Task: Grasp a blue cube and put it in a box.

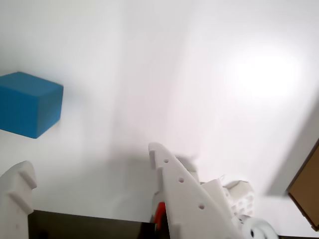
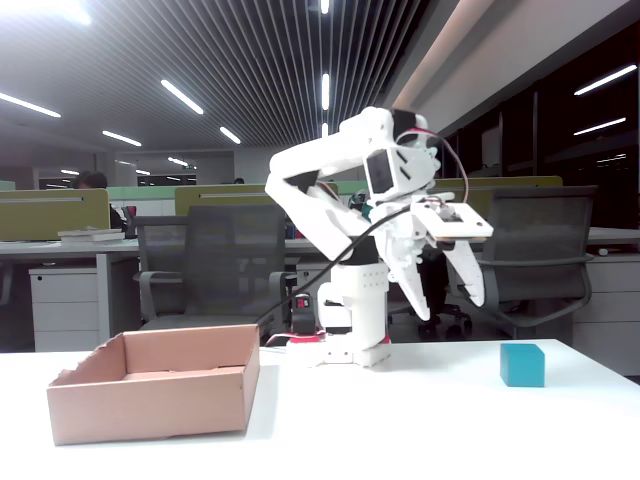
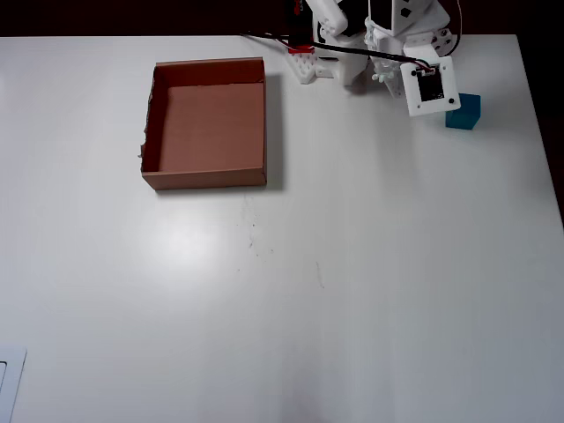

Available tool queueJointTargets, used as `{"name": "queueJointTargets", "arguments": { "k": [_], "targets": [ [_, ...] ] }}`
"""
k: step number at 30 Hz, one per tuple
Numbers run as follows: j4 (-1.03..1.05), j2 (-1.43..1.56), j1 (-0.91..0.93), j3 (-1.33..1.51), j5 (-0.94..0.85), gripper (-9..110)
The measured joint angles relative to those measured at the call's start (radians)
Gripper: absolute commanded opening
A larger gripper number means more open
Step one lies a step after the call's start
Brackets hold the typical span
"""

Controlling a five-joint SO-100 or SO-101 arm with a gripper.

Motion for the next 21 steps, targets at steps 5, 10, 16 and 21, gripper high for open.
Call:
{"name": "queueJointTargets", "arguments": {
  "k": [5, 10, 16, 21],
  "targets": [
    [-0.044, -0.089, -0.064, -0.023, 0.103, 33],
    [-0.078, -0.150, -0.150, -0.054, 0.236, 34],
    [-0.146, -0.193, -0.230, -0.055, 0.364, 35],
    [-0.249, -0.276, -0.238, -0.054, 0.428, 35]
  ]
}}
